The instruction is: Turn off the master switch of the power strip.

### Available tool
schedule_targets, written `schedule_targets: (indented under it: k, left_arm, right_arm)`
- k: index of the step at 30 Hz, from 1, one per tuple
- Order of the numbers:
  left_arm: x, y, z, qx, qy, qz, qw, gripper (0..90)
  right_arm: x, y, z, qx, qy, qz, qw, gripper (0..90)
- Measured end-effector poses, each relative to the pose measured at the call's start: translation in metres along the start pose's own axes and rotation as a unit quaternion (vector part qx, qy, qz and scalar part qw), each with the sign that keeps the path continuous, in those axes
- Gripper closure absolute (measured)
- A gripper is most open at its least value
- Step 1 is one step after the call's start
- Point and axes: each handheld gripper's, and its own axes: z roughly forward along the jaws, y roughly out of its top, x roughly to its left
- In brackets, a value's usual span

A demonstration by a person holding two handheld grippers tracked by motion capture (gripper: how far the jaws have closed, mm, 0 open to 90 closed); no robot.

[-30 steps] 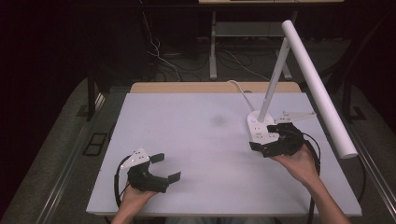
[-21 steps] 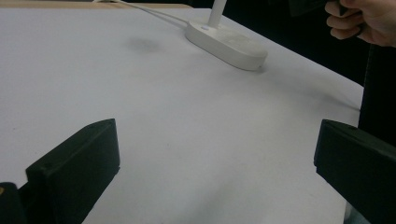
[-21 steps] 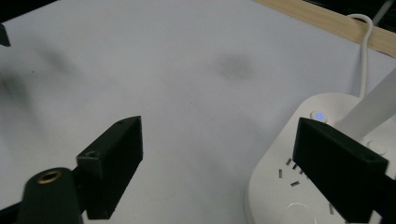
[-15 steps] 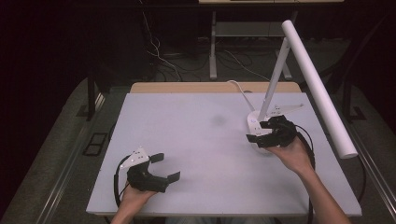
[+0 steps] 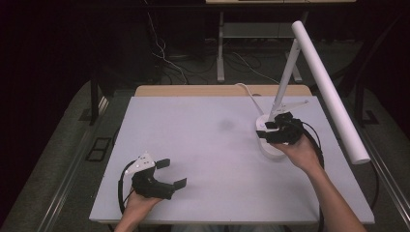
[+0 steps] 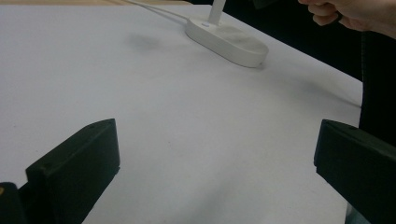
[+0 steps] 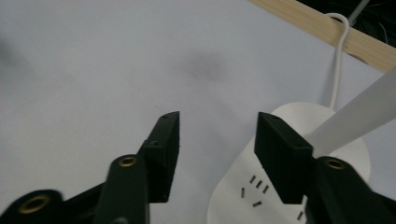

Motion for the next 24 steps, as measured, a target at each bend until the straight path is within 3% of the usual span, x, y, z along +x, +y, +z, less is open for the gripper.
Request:
schedule_targets:
  k: [14, 24]
  left_arm:
    - [0.001, 0.000, -0.001, -0.002, 0.001, 0.000, 1.0000, 0.0]
    - [0.002, 0.000, -0.002, -0.002, 0.001, 0.000, 1.0000, 0.0]
  right_arm:
    - [-0.009, 0.014, 0.018, 0.012, -0.024, -0.007, 0.9996, 87.4]
    - [-0.020, 0.018, 0.032, 0.025, -0.041, 0.002, 0.9989, 88.9]
